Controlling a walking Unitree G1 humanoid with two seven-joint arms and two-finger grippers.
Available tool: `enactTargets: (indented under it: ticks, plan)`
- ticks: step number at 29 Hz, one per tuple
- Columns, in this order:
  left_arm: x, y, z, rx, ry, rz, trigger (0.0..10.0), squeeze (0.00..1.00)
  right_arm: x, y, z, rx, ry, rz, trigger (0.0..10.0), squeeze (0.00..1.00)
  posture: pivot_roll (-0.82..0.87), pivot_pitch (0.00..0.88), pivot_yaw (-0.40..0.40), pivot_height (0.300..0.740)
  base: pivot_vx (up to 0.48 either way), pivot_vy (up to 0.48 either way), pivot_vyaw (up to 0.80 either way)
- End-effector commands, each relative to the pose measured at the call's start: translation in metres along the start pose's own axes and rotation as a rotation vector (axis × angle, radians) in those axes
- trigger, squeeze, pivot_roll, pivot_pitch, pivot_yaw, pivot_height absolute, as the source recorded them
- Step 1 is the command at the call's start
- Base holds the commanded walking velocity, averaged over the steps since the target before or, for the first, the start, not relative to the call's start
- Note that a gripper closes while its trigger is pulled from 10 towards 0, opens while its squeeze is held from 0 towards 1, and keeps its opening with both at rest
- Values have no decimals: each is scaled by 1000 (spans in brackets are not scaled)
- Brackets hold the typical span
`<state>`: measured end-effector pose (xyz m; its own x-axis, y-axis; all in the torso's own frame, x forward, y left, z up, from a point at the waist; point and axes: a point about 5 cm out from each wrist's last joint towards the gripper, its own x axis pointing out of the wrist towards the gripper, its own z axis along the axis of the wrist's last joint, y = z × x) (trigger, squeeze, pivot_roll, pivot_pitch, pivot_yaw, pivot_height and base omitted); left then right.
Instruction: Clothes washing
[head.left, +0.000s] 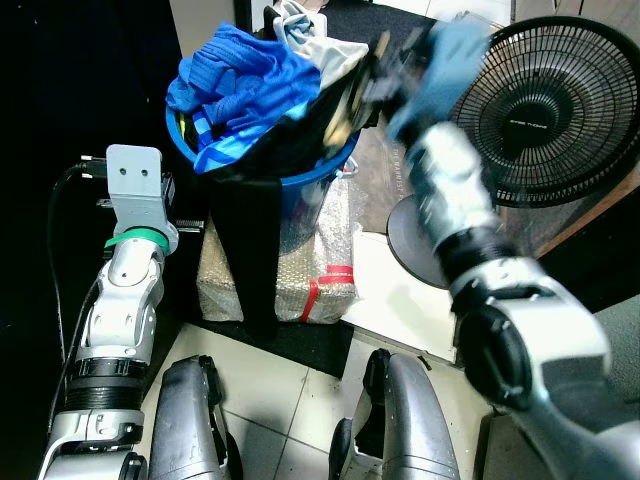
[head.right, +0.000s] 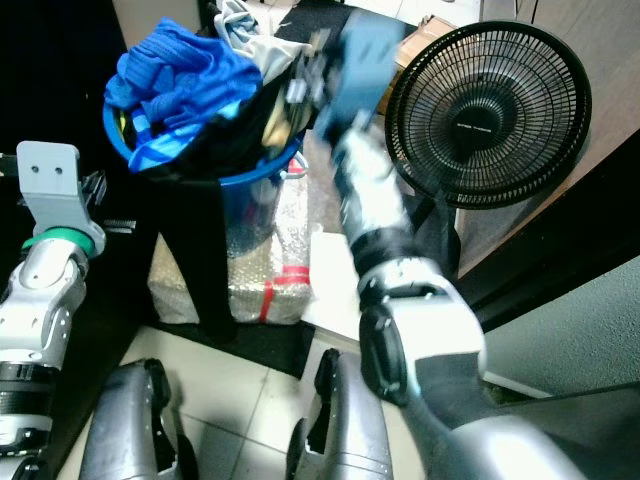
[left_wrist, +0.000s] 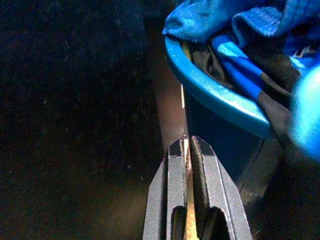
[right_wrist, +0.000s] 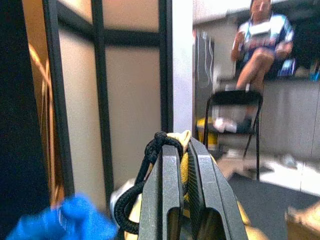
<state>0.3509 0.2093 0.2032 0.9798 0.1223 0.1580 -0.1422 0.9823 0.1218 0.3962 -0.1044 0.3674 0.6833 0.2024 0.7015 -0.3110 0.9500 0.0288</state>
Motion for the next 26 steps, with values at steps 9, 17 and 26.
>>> enactTargets:
  ticks: [9,17,26]
  plan:
    - [-2,-2,-10,14,29,-13,10000,0,9,-10,54,-16,-243,-26,10000,0,136,155,-58,500,0,0,0]
    - [-1,-5,-11,12,31,-18,10000,0,4,-20,44,-29,-195,-53,10000,0,132,152,-60,500,0,0,0]
    - [-3,-5,-13,14,37,-17,10000,0,-25,-32,-32,-99,185,-123,10000,0,134,156,-60,500,0,0,0]
